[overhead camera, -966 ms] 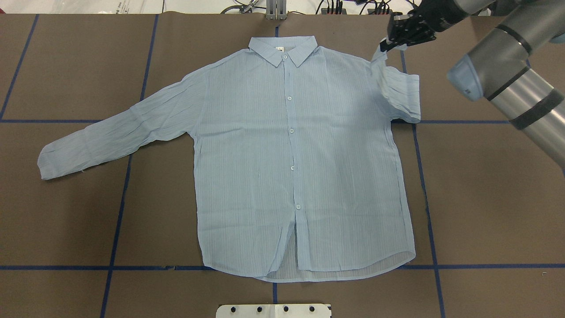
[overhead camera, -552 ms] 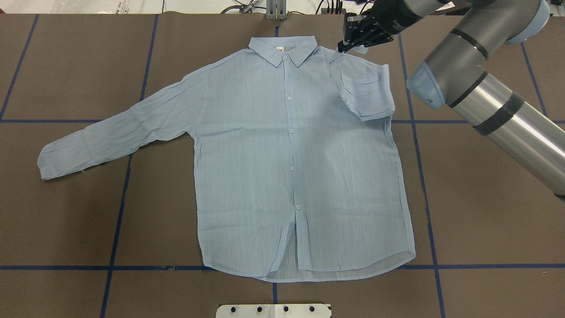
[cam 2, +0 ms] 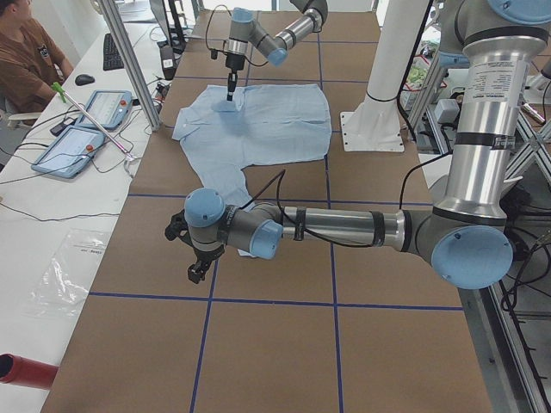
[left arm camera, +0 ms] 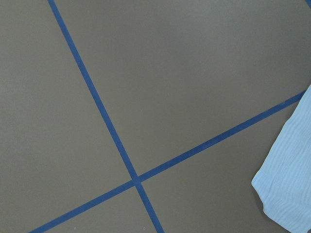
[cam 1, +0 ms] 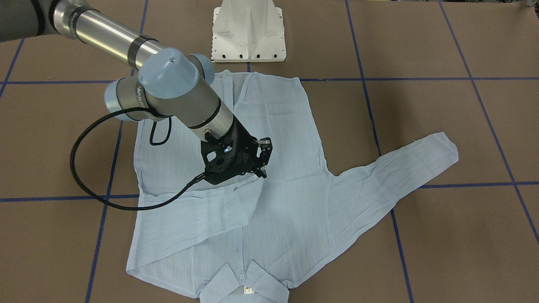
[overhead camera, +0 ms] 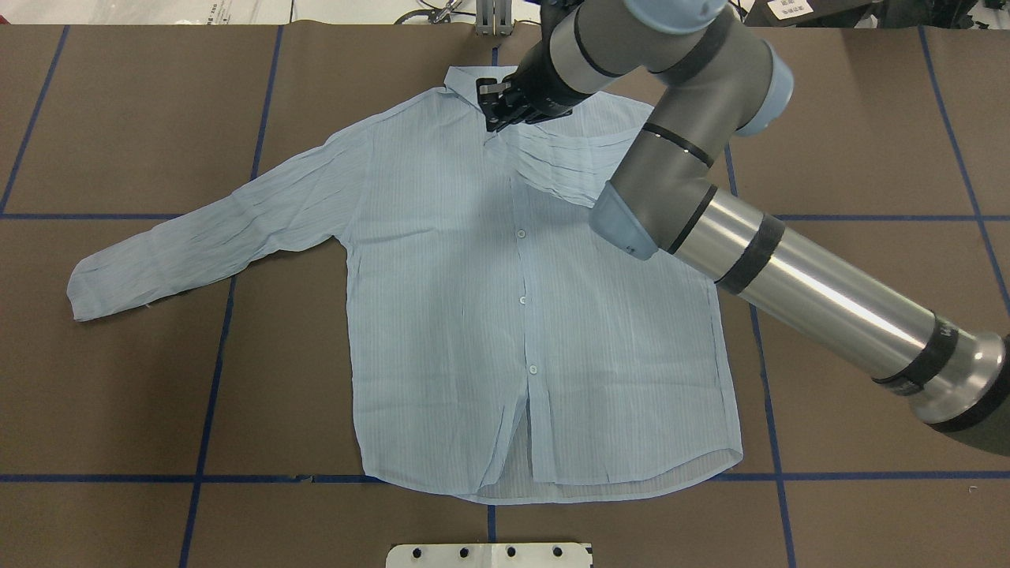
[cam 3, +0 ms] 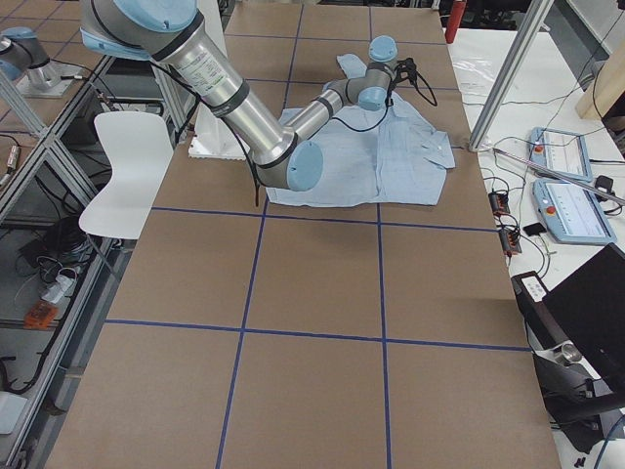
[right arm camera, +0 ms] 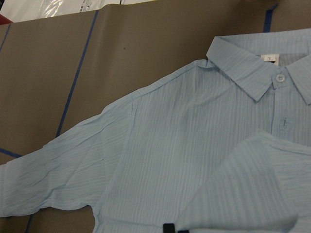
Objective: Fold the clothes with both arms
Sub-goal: 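Carry the sleeve across the shirt body toward the left gripper and release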
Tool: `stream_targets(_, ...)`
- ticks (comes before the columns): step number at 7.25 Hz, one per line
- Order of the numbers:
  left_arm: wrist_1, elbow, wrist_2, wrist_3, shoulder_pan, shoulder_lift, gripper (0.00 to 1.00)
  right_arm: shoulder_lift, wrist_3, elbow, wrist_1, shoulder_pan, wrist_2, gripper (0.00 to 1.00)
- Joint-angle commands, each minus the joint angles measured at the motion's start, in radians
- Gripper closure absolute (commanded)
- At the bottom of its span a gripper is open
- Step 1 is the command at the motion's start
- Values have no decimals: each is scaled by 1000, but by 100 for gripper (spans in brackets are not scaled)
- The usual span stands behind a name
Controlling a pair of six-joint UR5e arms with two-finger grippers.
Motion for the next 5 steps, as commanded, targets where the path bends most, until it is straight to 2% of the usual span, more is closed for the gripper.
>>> stream_targets(1,0,11,0,1,0,-1,1,129,-8,-201,3,-50,-45,100)
stream_targets(2,0,19,0,1,0,-4,1,159,-20,-252,3,-60,-60,100)
stream_targets(3,0,25,2,0,0,-7,1,170,-22,-259,6,-86,-103,78)
stream_targets(4,-2,37,2,0,2,-15,1,188,-21,-260,8,-137,-208,1)
stream_targets(5,-2,43,0,-2,2,-18,1,200,-21,-259,8,-149,-223,0)
